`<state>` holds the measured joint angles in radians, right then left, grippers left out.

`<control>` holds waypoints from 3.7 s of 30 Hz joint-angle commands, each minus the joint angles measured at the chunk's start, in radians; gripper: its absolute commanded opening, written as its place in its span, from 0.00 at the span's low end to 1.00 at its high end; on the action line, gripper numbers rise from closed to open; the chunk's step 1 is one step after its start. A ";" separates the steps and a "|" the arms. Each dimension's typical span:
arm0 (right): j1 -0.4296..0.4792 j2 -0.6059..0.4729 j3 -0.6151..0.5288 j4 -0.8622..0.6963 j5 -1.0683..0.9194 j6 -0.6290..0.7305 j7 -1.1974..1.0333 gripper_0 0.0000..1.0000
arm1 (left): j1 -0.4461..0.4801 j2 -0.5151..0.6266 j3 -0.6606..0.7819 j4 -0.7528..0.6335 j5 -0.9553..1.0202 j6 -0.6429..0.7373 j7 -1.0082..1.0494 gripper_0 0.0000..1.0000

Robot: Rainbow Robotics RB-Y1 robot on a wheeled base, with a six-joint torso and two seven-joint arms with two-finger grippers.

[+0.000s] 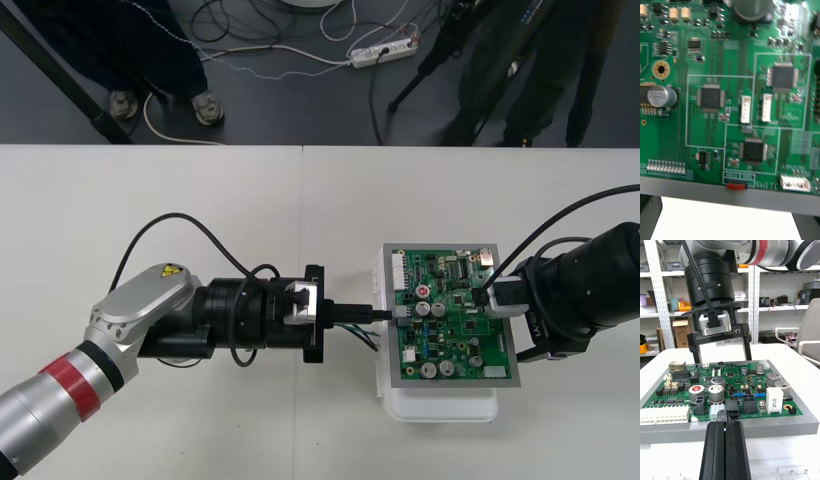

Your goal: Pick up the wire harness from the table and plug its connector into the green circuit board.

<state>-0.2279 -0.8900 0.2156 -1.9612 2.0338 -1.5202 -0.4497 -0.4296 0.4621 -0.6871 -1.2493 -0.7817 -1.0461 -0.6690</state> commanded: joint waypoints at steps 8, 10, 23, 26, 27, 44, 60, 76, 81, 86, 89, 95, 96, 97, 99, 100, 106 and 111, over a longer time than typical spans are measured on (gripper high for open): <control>-0.022 0.014 0.013 -0.004 0.039 0.040 0.072 1.00 | -0.046 -0.025 -0.035 -0.010 0.012 0.040 0.019 0.00; -0.022 0.014 0.013 -0.004 0.049 0.040 0.071 1.00 | -0.047 -0.025 -0.040 -0.010 0.012 0.040 0.019 0.00; -0.018 0.006 0.013 -0.004 0.091 0.038 0.068 1.00 | -0.051 -0.025 -0.046 -0.010 0.012 0.041 0.019 0.00; -0.016 0.006 0.013 -0.004 0.095 0.040 0.062 1.00 | -0.051 -0.025 -0.049 -0.010 0.012 0.043 0.019 0.00; -0.013 0.006 0.013 -0.004 0.097 0.040 0.060 1.00 | -0.051 -0.025 -0.054 -0.010 0.012 0.046 0.019 0.00; 0.036 0.006 0.013 -0.053 0.126 0.052 0.042 1.00 | -0.052 -0.025 -0.061 -0.010 0.010 0.066 0.012 0.00; 0.053 0.006 0.011 -0.090 0.149 0.055 0.036 1.00 | -0.058 -0.043 -0.061 -0.015 0.018 0.074 -0.009 0.00; 0.051 0.008 0.013 -0.090 0.149 0.055 0.034 1.00 | -0.063 -0.043 -0.061 -0.068 0.018 0.074 -0.030 0.00; 0.051 0.008 0.013 -0.090 0.148 0.055 0.034 1.00 | -0.063 -0.042 -0.061 -0.076 0.018 0.072 -0.043 0.00; 0.051 0.006 0.013 -0.091 0.149 0.055 0.037 1.00 | -0.063 -0.043 -0.061 -0.076 0.016 0.074 -0.055 0.00; 0.051 0.006 0.013 -0.090 0.151 0.055 0.036 1.00 | -0.061 -0.042 -0.061 -0.076 0.012 0.074 -0.063 0.00; 0.051 0.008 0.011 -0.090 0.149 0.055 0.037 1.00 | -0.061 -0.042 -0.061 -0.076 -0.007 0.074 -0.072 0.00; 0.051 0.008 0.013 -0.090 0.149 0.054 0.037 1.00 | -0.061 -0.042 -0.061 -0.076 -0.007 0.074 -0.073 0.00; 0.053 0.008 0.011 -0.090 0.148 0.055 0.039 1.00 | -0.061 -0.042 -0.061 -0.076 -0.010 0.074 -0.073 0.00; 0.051 0.008 0.013 -0.090 0.148 0.054 0.039 1.00 | -0.060 -0.042 -0.061 -0.076 -0.016 0.075 -0.075 0.00; 0.053 0.008 0.013 -0.091 0.148 0.054 0.039 1.00 | -0.060 -0.042 -0.061 -0.076 -0.017 0.078 -0.075 0.00; 0.053 0.008 0.013 -0.090 0.148 0.054 0.039 1.00 | -0.060 -0.046 -0.061 -0.076 -0.019 0.092 -0.084 0.00; 0.053 0.009 0.011 -0.091 0.148 0.054 0.040 1.00 | -0.060 -0.049 -0.061 -0.076 -0.025 0.109 -0.095 0.00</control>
<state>-0.1859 -0.8874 0.2160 -2.0231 2.1750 -1.4721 -0.4180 -0.4469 0.4590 -0.7307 -1.2719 -0.7978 -0.9853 -0.6702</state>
